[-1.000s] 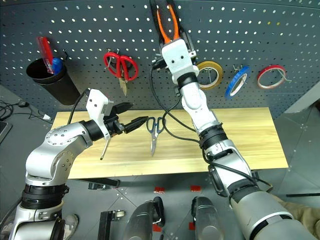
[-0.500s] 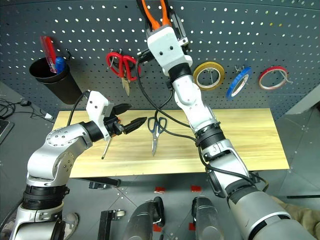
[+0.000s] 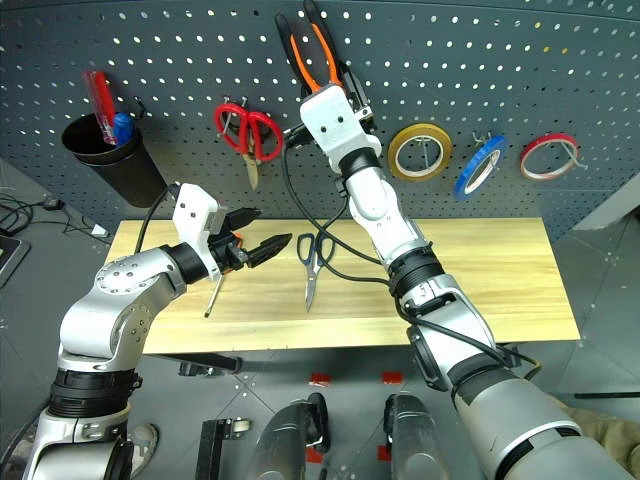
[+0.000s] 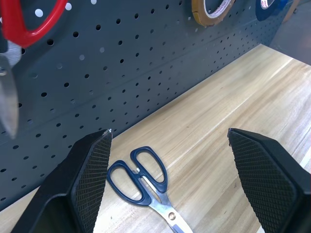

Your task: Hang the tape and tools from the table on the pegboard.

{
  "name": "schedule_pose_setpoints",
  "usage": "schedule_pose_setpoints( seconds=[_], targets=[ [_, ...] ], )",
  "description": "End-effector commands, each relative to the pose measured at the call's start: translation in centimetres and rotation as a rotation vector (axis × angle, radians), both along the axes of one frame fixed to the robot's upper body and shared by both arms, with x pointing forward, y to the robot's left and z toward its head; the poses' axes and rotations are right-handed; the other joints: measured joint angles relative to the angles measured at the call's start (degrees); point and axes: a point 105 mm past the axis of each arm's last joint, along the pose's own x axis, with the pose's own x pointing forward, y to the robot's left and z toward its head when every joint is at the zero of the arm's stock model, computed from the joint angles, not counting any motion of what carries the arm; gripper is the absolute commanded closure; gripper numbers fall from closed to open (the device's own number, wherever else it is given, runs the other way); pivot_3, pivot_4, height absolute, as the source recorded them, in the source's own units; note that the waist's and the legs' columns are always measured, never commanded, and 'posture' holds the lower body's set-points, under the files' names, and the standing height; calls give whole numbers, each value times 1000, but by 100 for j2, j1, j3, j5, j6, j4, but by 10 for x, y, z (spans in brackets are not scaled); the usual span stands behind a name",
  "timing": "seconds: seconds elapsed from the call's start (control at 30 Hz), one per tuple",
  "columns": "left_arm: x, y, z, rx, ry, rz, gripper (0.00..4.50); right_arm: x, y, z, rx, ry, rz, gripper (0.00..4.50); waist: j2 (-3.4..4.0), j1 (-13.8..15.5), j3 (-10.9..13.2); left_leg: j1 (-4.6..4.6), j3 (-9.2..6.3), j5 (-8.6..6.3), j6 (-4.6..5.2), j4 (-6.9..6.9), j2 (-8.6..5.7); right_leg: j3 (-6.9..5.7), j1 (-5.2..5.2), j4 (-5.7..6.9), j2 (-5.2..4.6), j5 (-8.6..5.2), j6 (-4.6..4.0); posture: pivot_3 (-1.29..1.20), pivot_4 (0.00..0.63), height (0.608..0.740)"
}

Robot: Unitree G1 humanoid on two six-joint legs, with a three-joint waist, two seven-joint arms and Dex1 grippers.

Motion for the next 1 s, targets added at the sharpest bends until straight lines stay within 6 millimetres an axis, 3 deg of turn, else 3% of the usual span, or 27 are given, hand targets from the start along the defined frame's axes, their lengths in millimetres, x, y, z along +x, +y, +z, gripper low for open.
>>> schedule_pose_setpoints(
  seconds=[0.03, 0.17, 0.37, 0.5, 0.57, 0.7, 0.87, 1.0],
  targets=[
    [-2, 1, 7, -3, -45, 12, 484, -4, -1, 5, 56, -2, 16, 1845, 0, 3, 0, 0, 0, 0, 0, 0, 0, 1, 0, 0, 0, 0, 0, -81, 312, 740],
    [0, 6, 3, 3, -41, 53, 484, 6, -9, -17, 104, 148, 11, 1845, -1, 2, 0, 0, -1, 0, 0, 1, -1, 1, 3, 1, -1, 0, 0, -83, 312, 740],
    [6, 15, -4, -7, -14, 137, 484, 5, -17, -35, 143, 274, 33, 1845, -2, 18, -1, 5, -9, 0, 0, 3, -1, -7, 14, -1, -1, 0, 0, -94, 317, 740],
    [6, 17, -10, -31, 16, 152, 484, -1, -20, -42, 156, 334, 67, 571, -3, 21, -2, 9, -11, -1, 1, 3, -2, -10, 20, -3, -2, 0, 0, -98, 317, 740],
    [6, 19, -14, -21, 23, 164, 125, -5, -19, -45, 139, 364, 91, 1, -2, 21, -1, 8, -10, 0, 1, 4, -2, -9, 19, -2, -2, 0, 0, -100, 316, 740],
    [10, 28, -24, -33, 58, 264, 34, -21, -25, -58, 96, 418, 153, 0, -2, 24, -1, 8, -10, -1, 1, 3, -1, -7, 16, -2, -2, 0, 0, -101, 314, 740],
    [12, 36, -55, -51, 251, 427, 34, -64, -17, -80, -21, 505, 375, 0, -4, 27, -2, 8, -14, -2, 2, 2, -2, -9, 19, -3, -1, 0, 1, -102, 316, 740],
    [12, 25, -81, -72, 351, 470, 34, -98, -25, -122, -119, 684, 508, 0, -4, 54, -2, 8, -16, -2, 3, 4, -3, -10, 20, -2, -1, 0, 1, -102, 316, 740]
  ],
)
